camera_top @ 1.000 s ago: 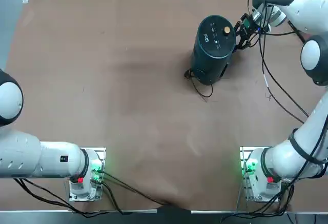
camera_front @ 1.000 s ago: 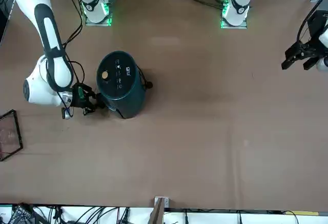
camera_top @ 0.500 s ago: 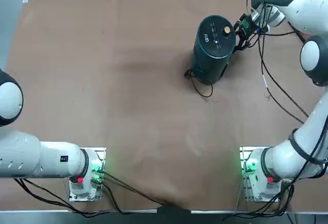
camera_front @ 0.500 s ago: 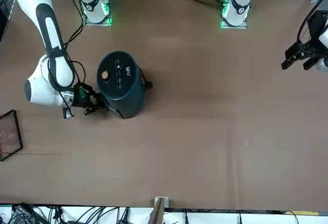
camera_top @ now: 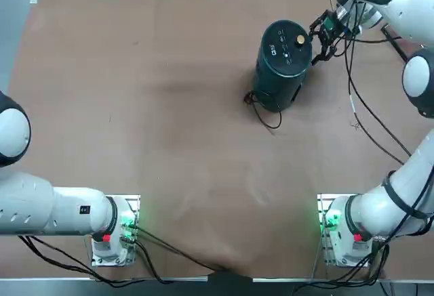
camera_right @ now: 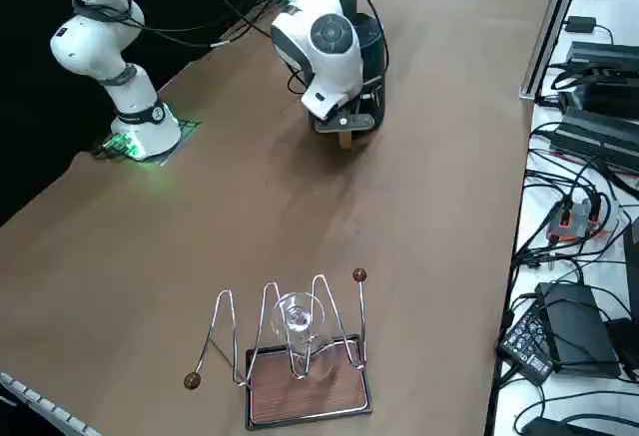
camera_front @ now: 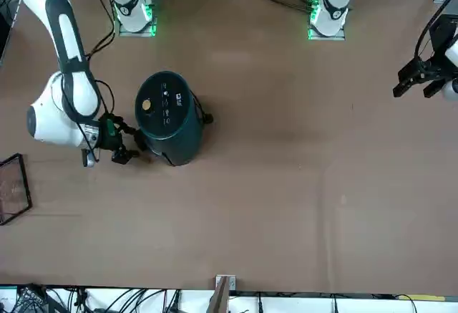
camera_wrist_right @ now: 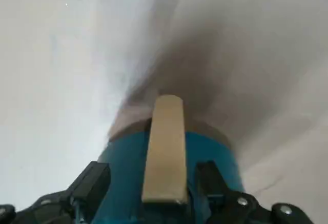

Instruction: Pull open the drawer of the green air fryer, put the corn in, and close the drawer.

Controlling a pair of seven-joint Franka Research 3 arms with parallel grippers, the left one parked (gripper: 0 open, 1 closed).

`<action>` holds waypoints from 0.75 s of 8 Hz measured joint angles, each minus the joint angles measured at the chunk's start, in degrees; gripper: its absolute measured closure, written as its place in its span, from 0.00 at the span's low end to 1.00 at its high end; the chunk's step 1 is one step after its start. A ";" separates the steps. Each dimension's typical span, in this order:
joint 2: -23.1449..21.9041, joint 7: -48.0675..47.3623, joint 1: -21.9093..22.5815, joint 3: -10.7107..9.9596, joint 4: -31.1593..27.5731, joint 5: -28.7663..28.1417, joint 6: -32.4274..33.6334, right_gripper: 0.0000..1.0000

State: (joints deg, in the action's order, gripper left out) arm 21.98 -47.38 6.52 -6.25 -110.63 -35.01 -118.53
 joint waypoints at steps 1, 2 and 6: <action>-1.70 0.00 -0.61 -0.20 0.09 2.41 2.21 0.00; -3.72 0.93 -1.47 -0.45 0.26 5.89 4.88 0.00; -14.48 18.58 -2.65 -0.55 2.62 22.24 12.80 0.00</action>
State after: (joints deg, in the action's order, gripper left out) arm 7.50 -28.80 3.87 -6.80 -108.02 -12.77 -105.73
